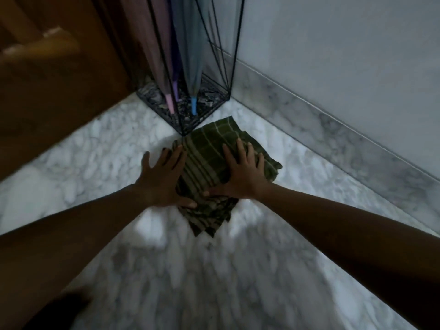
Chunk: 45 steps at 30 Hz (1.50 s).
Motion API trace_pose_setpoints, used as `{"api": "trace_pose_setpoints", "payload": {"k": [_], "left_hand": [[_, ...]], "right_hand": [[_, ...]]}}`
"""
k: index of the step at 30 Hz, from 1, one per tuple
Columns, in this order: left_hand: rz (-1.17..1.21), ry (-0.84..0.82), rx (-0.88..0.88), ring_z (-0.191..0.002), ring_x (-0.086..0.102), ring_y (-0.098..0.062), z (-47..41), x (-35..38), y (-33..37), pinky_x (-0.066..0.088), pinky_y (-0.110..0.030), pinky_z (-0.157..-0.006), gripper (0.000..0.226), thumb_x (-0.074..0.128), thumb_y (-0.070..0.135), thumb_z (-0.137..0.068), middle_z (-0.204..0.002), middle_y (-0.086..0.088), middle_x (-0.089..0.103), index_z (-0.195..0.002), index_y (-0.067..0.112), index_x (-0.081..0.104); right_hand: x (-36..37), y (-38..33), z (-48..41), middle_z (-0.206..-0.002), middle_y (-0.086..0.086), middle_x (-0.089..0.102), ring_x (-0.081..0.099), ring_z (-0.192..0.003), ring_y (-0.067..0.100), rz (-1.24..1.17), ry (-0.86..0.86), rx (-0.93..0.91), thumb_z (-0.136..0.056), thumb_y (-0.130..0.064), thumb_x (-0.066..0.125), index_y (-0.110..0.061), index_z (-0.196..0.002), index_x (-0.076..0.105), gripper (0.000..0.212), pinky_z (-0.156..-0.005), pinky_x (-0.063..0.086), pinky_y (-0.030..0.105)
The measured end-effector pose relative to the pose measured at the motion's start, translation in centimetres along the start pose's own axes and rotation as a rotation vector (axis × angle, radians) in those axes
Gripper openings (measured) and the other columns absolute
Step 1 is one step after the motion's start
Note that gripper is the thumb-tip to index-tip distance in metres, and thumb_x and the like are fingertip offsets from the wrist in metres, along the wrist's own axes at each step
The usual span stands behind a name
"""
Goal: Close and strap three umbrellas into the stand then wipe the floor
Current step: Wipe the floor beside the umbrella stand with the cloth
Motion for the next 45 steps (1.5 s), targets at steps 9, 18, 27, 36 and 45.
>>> {"api": "trace_pose_setpoints", "payload": {"k": [9, 18, 27, 36, 45], "left_hand": [[0.164, 0.019, -0.234, -0.152, -0.014, -0.029, 7.4, 4.6, -4.9, -0.003, -0.063, -0.116, 0.143, 0.026, 0.103, -0.048, -0.164, -0.004, -0.024, -0.157, 0.018, -0.015], [0.093, 0.507, 0.108, -0.087, 0.067, -0.025, 9.3, 4.2, -3.5, 0.053, -0.033, -0.069, 0.075, 0.045, 0.074, -0.078, -0.115, -0.003, 0.071, -0.112, 0.012, 0.073], [0.093, 0.246, -0.120, -0.079, 0.067, -0.015, 5.7, -2.1, -3.1, 0.052, -0.032, -0.068, 0.029, 0.044, 0.030, -0.099, -0.089, 0.003, 0.070, -0.080, 0.018, 0.063], [0.311, 0.159, -0.187, -0.099, 0.064, -0.031, 13.4, -22.5, -1.0, 0.034, -0.029, -0.071, 0.019, 0.053, 0.022, -0.098, -0.109, -0.013, 0.067, -0.098, 0.007, 0.064], [1.156, 0.298, 0.036, -0.098, 0.072, -0.022, 33.7, -54.4, 1.7, 0.059, -0.045, -0.083, 0.051, 0.089, 0.033, -0.063, -0.099, 0.000, 0.075, -0.105, 0.018, 0.065]], "right_hand": [[2.4, -8.2, -0.9, -0.168, 0.007, -0.021, -0.024, -0.153, 0.032, 0.124, 0.011, -0.336, -0.070, -0.093, 0.045, -0.038, -0.159, -0.011, 0.119, -0.119, -0.017, 0.057], [1.9, -5.5, 3.1, -0.170, -0.004, -0.008, -0.016, -0.155, 0.017, 0.065, -0.057, -0.572, -0.074, -0.085, 0.054, -0.041, -0.160, 0.011, 0.106, -0.123, -0.010, 0.048], [-2.1, -3.2, 4.5, -0.128, 0.008, 0.068, 0.060, -0.123, 0.025, -0.152, 0.112, -0.488, -0.094, -0.023, 0.060, -0.012, -0.115, 0.077, 0.029, -0.094, 0.055, 0.038], [-25.9, -8.7, 10.6, -0.098, 0.006, 0.067, 0.066, -0.091, 0.025, -0.342, -0.080, -0.182, -0.107, -0.021, 0.041, -0.015, -0.095, 0.060, 0.023, -0.075, 0.048, 0.029], [-61.4, -23.4, 26.9, -0.107, 0.010, 0.063, 0.054, -0.092, 0.021, -0.235, -0.052, -0.375, -0.109, -0.021, 0.039, -0.010, -0.104, 0.061, 0.025, -0.077, 0.035, 0.026]]}}
Point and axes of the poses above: each hand's wrist, its own z-axis away from the middle knuckle, its own x-axis out of the palm, y = z × x, the point moved 3 cm from there along -z, towards the middle knuckle
